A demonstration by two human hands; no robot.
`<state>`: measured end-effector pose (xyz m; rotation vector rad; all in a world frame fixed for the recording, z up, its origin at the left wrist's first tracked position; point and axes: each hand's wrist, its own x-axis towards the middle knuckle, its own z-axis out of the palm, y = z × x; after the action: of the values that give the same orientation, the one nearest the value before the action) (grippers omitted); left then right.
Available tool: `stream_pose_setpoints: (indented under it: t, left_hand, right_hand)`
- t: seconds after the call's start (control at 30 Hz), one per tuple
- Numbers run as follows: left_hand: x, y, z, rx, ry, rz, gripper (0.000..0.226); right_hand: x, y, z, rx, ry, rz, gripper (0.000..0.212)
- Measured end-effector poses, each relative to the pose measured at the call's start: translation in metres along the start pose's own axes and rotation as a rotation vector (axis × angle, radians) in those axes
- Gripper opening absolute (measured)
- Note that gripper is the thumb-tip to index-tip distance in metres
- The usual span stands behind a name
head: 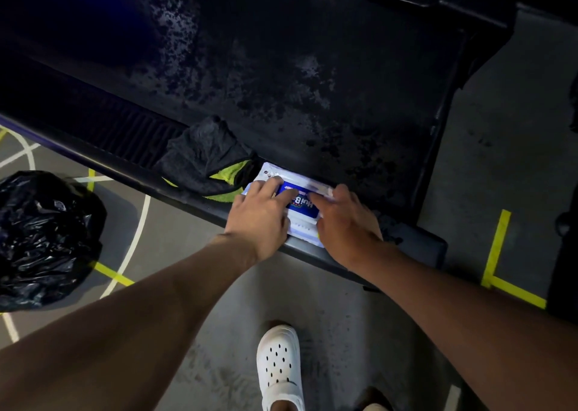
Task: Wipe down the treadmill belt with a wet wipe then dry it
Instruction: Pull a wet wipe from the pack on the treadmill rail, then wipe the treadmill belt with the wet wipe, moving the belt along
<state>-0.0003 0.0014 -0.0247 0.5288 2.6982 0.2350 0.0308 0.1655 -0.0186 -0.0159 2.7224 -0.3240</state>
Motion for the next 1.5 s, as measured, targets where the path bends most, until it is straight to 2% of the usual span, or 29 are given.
stream_pose_setpoints:
  t: [0.23,0.4,0.5,0.6,0.77,0.83,0.93,1.03,1.07,1.17,1.27,1.37,1.5]
  left_hand:
    - [0.006,0.006,-0.010,0.007,-0.100,-0.027,0.052]
    - [0.010,0.018,-0.038,-0.098,-0.160,-0.083,0.048]
    - [0.013,0.023,-0.054,-0.353,-0.112,-0.177,0.032]
    - [0.020,0.038,-0.095,-0.785,-0.067,-0.348,0.014]
    - [0.030,0.084,-0.188,-1.204,-0.064,-0.349,0.021]
    - [0.035,0.109,-0.232,-1.257,-0.088,-0.361,0.019]
    - [0.041,0.146,-0.287,-1.296,-0.109,-0.362,0.018]
    - [0.050,0.189,-0.347,-1.301,-0.060,-0.322,0.013]
    - [0.054,0.203,-0.367,-1.294,-0.024,-0.316,0.013]
    - [0.063,0.241,-0.420,-1.298,0.112,-0.344,0.019]
    - [0.073,0.273,-0.467,-1.350,0.247,-0.402,0.005]
    - [0.083,0.290,-0.504,-1.373,0.380,-0.451,0.021]
    - [0.091,0.302,-0.549,-1.423,0.478,-0.441,0.014]
  right_hand:
    - [0.009,-0.006,-0.009,0.098,-0.121,0.078,0.044]
    - [0.007,-0.013,-0.042,0.292,-0.170,0.146,0.061]
    - [0.007,-0.019,-0.079,0.457,-0.218,0.229,0.064]
    - [0.006,-0.020,-0.137,0.660,-0.157,0.316,0.059]
    - [-0.005,-0.020,-0.239,1.127,-0.045,0.472,0.023]
    - [-0.013,-0.017,-0.280,1.266,-0.071,0.464,0.030]
    - [-0.026,0.003,-0.338,1.500,-0.121,0.383,0.055]
    - [-0.041,0.030,-0.416,1.596,-0.111,0.384,0.070]
    - [-0.041,0.044,-0.436,1.600,-0.137,0.361,0.071]
    - [-0.038,0.079,-0.494,1.525,-0.205,0.246,0.045]
    - [-0.033,0.111,-0.546,1.354,-0.168,0.182,0.042]
    - [-0.031,0.125,-0.592,1.195,-0.127,0.111,0.030]
    - [-0.022,0.124,-0.634,1.127,-0.086,0.031,0.024]
